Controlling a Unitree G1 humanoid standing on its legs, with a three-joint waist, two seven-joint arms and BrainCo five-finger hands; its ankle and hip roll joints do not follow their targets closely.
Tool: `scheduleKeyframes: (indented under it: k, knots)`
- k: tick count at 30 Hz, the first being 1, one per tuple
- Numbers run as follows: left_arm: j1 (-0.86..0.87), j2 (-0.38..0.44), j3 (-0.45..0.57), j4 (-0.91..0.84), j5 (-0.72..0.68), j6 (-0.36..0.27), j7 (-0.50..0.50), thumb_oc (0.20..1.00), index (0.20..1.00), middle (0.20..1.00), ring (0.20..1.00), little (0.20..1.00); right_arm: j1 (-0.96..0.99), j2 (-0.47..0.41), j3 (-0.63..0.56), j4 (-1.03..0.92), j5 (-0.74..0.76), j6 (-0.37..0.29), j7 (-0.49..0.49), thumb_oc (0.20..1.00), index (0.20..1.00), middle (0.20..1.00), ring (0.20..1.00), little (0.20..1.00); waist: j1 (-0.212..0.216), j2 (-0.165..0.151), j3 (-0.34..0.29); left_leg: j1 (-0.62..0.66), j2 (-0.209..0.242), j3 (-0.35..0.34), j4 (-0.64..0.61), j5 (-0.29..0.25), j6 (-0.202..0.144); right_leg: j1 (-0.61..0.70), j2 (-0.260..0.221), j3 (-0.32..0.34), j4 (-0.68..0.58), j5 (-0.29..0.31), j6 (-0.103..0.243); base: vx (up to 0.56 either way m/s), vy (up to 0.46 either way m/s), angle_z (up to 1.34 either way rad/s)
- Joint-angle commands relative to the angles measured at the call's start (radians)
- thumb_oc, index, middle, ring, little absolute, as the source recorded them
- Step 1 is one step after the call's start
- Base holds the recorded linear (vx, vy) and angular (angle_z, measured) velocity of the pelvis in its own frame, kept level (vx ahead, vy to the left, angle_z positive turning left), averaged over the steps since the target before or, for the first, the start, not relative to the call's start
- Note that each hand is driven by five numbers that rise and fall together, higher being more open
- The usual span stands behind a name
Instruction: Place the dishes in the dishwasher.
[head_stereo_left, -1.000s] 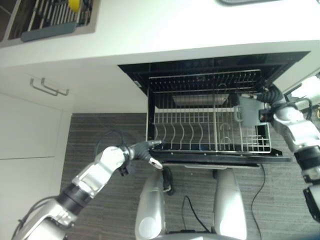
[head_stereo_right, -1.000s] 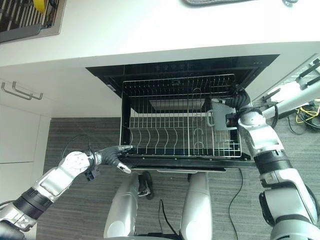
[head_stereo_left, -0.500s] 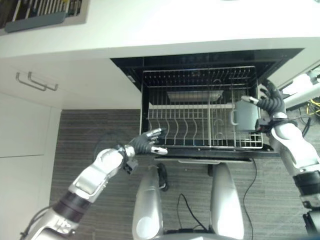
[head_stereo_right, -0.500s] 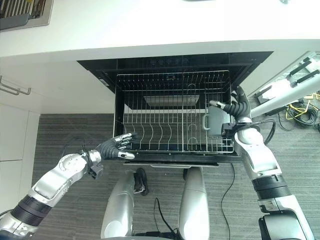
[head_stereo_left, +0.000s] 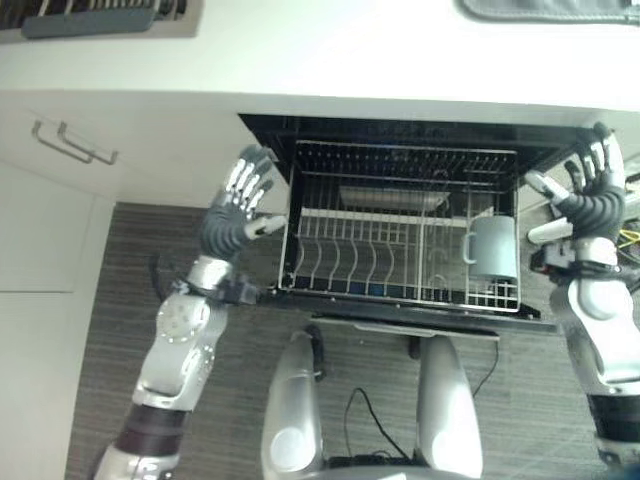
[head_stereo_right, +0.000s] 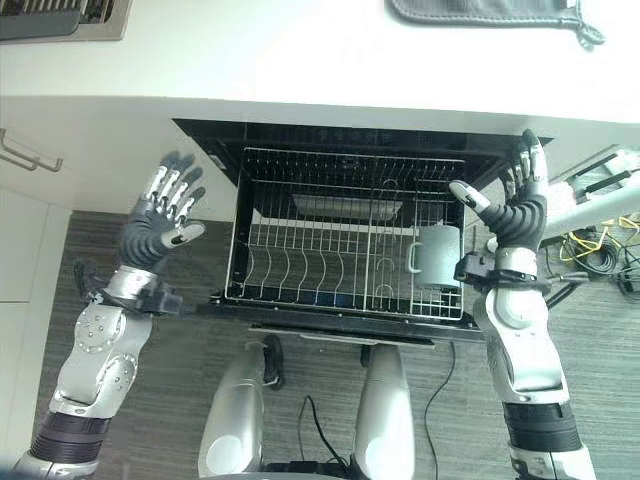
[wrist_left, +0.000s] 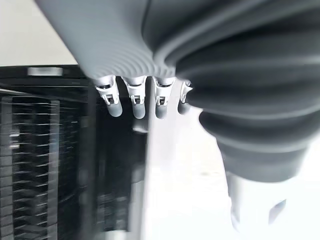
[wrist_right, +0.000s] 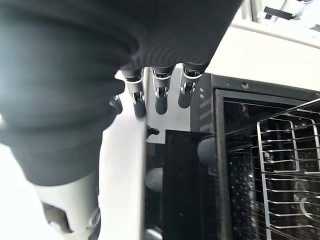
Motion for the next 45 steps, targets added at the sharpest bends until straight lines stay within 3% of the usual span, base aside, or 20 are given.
scheduleKeyframes:
  k: [1, 7, 10, 13, 16, 18, 20, 23, 24, 25, 27, 30, 35, 36, 38, 39, 41, 42, 45]
  knots:
    - [0.025, 0.035, 0.027, -0.101, 0.005, -0.141, 0.03, 1.0, 1.0, 1.0, 1.0, 1.0, -0.022, 0.016, -0.051, -0.071, 0.039, -0.093, -0.009, 1.0, 1.0, 1.0, 1.0, 1.0, 0.002, -0.044, -0.085, 0.024, -0.032, 0.034, -0.105, 0.103, 0.112, 0.083, 0.024, -0.05, 0.013, -0.064, -0.078, 0.03, 0.011, -0.05]
    - [0.034, 0.031, 0.058, -0.14, 0.039, -0.214, 0.039, 1.0, 1.0, 1.0, 1.0, 1.0, 0.009, 0.025, -0.067, -0.111, 0.032, -0.147, 0.008, 1.0, 1.0, 1.0, 1.0, 1.0, 0.003, -0.062, -0.117, 0.095, -0.039, 0.046, -0.168, 0.119, 0.109, 0.155, 0.027, -0.058, -0.072, -0.035, -0.064, 0.03, 0.053, -0.01]
    - [0.01, 0.026, 0.063, -0.152, 0.037, -0.242, 0.043, 1.0, 1.0, 1.0, 1.0, 1.0, -0.009, 0.03, -0.054, -0.127, 0.04, -0.209, 0.03, 1.0, 1.0, 1.0, 1.0, 1.0, 0.005, -0.073, -0.159, 0.177, -0.064, 0.057, -0.235, 0.127, 0.106, 0.246, 0.02, -0.06, -0.197, 0.017, -0.04, -0.02, 0.195, -0.05]
    - [0.001, 0.034, 0.067, -0.149, 0.037, -0.235, 0.045, 1.0, 1.0, 1.0, 1.0, 1.0, 0.002, 0.021, -0.051, -0.128, 0.023, -0.208, 0.031, 1.0, 1.0, 1.0, 1.0, 1.0, 0.004, -0.08, -0.204, 0.245, -0.1, 0.057, -0.317, 0.15, 0.108, 0.317, -0.003, -0.057, -0.318, 0.098, -0.019, 0.04, 0.25, 0.03]
    - [0.025, 0.035, 0.097, -0.155, 0.021, -0.202, 0.017, 1.0, 1.0, 1.0, 1.0, 1.0, 0.045, 0.031, -0.067, -0.152, 0.008, -0.181, 0.055, 1.0, 1.0, 1.0, 1.0, 1.0, 0.011, -0.082, -0.277, 0.366, -0.149, 0.045, -0.513, 0.213, 0.104, 0.406, -0.044, -0.053, -0.51, 0.259, 0.034, 0.16, 0.252, 0.05]
    - [0.031, 0.041, 0.103, -0.158, 0.012, -0.198, 0.015, 1.0, 1.0, 1.0, 1.0, 1.0, 0.062, 0.043, -0.064, -0.17, 0.015, -0.192, 0.072, 1.0, 1.0, 1.0, 1.0, 1.0, 0.02, -0.081, -0.29, 0.415, -0.162, 0.044, -0.599, 0.244, 0.107, 0.409, -0.06, -0.083, -0.54, 0.324, 0.055, -0.02, 0.197, -0.16]
    - [0.057, 0.051, 0.131, -0.157, 0.003, -0.209, 0.009, 1.0, 1.0, 1.0, 1.0, 1.0, 0.09, 0.052, -0.059, -0.186, 0.007, -0.211, 0.119, 1.0, 1.0, 1.0, 1.0, 1.0, 0.041, -0.066, -0.308, 0.472, -0.164, 0.052, -0.691, 0.274, 0.115, 0.43, -0.032, -0.164, -0.494, 0.294, 0.058, -0.09, 0.278, -0.59]
    - [0.07, 0.063, 0.135, -0.154, -0.019, -0.192, 0.004, 1.0, 1.0, 1.0, 1.0, 1.0, 0.113, 0.025, -0.064, -0.194, 0.036, -0.188, 0.132, 1.0, 1.0, 1.0, 1.0, 1.0, 0.042, -0.051, -0.335, 0.492, -0.175, 0.025, -0.751, 0.319, 0.127, 0.495, 0.084, -0.158, -0.422, 0.171, 0.011, -0.09, 0.176, -0.44]
    - [0.069, 0.061, 0.129, -0.145, -0.035, -0.184, -0.006, 1.0, 1.0, 1.0, 1.0, 1.0, 0.119, 0.017, -0.068, -0.197, 0.05, -0.18, 0.139, 1.0, 1.0, 1.0, 1.0, 1.0, 0.037, -0.05, -0.355, 0.493, -0.186, 0.02, -0.767, 0.336, 0.128, 0.515, 0.149, -0.141, -0.388, 0.129, -0.003, -0.12, 0.159, -0.03]
    - [0.07, 0.058, 0.126, -0.14, -0.045, -0.182, -0.013, 1.0, 1.0, 1.0, 1.0, 1.0, 0.12, 0.017, -0.07, -0.2, 0.05, -0.179, 0.141, 1.0, 1.0, 1.0, 1.0, 1.0, 0.036, -0.052, -0.365, 0.492, -0.195, 0.028, -0.771, 0.342, 0.129, 0.532, 0.176, -0.139, -0.384, 0.109, -0.009, -0.14, 0.147, 0.08]
    - [0.073, 0.053, 0.123, -0.132, -0.047, -0.185, -0.019, 1.0, 1.0, 1.0, 1.0, 1.0, 0.119, 0.02, -0.071, -0.202, 0.044, -0.175, 0.148, 1.0, 1.0, 1.0, 1.0, 1.0, 0.039, -0.056, -0.374, 0.49, -0.205, 0.038, -0.771, 0.346, 0.13, 0.559, 0.19, -0.139, -0.397, 0.091, -0.017, -0.09, 0.07, 0.08]
    - [0.083, 0.054, 0.121, -0.118, -0.062, -0.178, -0.019, 1.0, 1.0, 1.0, 1.0, 1.0, 0.121, 0.012, -0.068, -0.202, 0.035, -0.166, 0.168, 1.0, 1.0, 1.0, 1.0, 1.0, 0.046, -0.061, -0.388, 0.474, -0.222, 0.09, -0.761, 0.359, 0.122, 0.651, 0.211, -0.133, -0.514, 0.046, -0.038, -0.08, 0.021, -0.13]
    - [0.103, 0.026, 0.123, -0.125, -0.066, -0.128, -0.04, 1.0, 1.0, 1.0, 1.0, 1.0, 0.144, -0.004, -0.088, -0.188, 0.038, -0.177, 0.205, 1.0, 1.0, 1.0, 1.0, 1.0, 0.03, -0.051, -0.372, 0.458, -0.207, 0.16, -0.713, 0.351, 0.104, 0.676, 0.205, -0.138, -0.577, 0.044, -0.057, -0.08, -0.037, 0.0]
    - [0.106, 0.019, 0.119, -0.128, -0.062, -0.119, -0.044, 1.0, 1.0, 1.0, 1.0, 1.0, 0.147, -0.011, -0.096, -0.182, 0.042, -0.179, 0.209, 1.0, 1.0, 1.0, 1.0, 1.0, 0.024, -0.053, -0.363, 0.448, -0.207, 0.185, -0.672, 0.336, 0.098, 0.682, 0.196, -0.145, -0.592, 0.053, -0.063, -0.12, -0.044, 0.13]
    - [0.132, 0.001, 0.116, -0.145, -0.071, -0.114, -0.05, 1.0, 1.0, 1.0, 1.0, 1.0, 0.157, -0.027, -0.126, -0.179, 0.038, -0.168, 0.204, 1.0, 1.0, 1.0, 1.0, 1.0, 0.026, -0.061, -0.331, 0.369, -0.192, 0.199, -0.499, 0.354, 0.05, 0.71, 0.171, -0.149, -0.621, 0.073, -0.071, -0.14, 0.018, 0.46]
    - [0.157, -0.002, 0.123, -0.164, -0.107, -0.111, -0.059, 1.0, 1.0, 1.0, 1.0, 1.0, 0.154, -0.049, -0.14, -0.186, 0.037, -0.141, 0.187, 1.0, 1.0, 1.0, 1.0, 1.0, 0.029, -0.062, -0.314, 0.336, -0.16, 0.183, -0.431, 0.375, 0.016, 0.71, 0.155, -0.163, -0.643, 0.096, -0.071, -0.13, 0.142, 0.61]
    - [0.166, -0.003, 0.122, -0.169, -0.126, -0.124, -0.06, 1.0, 1.0, 1.0, 1.0, 1.0, 0.145, -0.066, -0.14, -0.193, 0.032, -0.128, 0.181, 1.0, 1.0, 1.0, 1.0, 1.0, 0.013, -0.072, -0.309, 0.362, -0.079, 0.189, -0.452, 0.375, -0.002, 0.701, 0.137, -0.167, -0.667, 0.124, -0.067, -0.07, 0.205, 0.44]
    - [0.168, -0.004, 0.12, -0.171, -0.125, -0.128, -0.057, 1.0, 1.0, 1.0, 1.0, 1.0, 0.144, -0.069, -0.14, -0.196, 0.034, -0.127, 0.184, 1.0, 1.0, 1.0, 1.0, 1.0, 0.009, -0.073, -0.309, 0.375, -0.064, 0.182, -0.467, 0.375, -0.003, 0.7, 0.134, -0.165, -0.673, 0.132, -0.065, 0.03, 0.288, 0.4]
    - [0.17, -0.001, 0.121, -0.169, -0.129, -0.129, -0.028, 1.0, 1.0, 1.0, 1.0, 1.0, 0.159, -0.099, -0.155, -0.204, 0.067, -0.127, 0.216, 1.0, 1.0, 1.0, 1.0, 1.0, -0.008, -0.063, -0.334, 0.458, 0.045, 0.07, -0.689, 0.42, -0.037, 0.675, 0.126, -0.096, -0.702, 0.151, -0.048, 0.08, 0.475, -0.01]
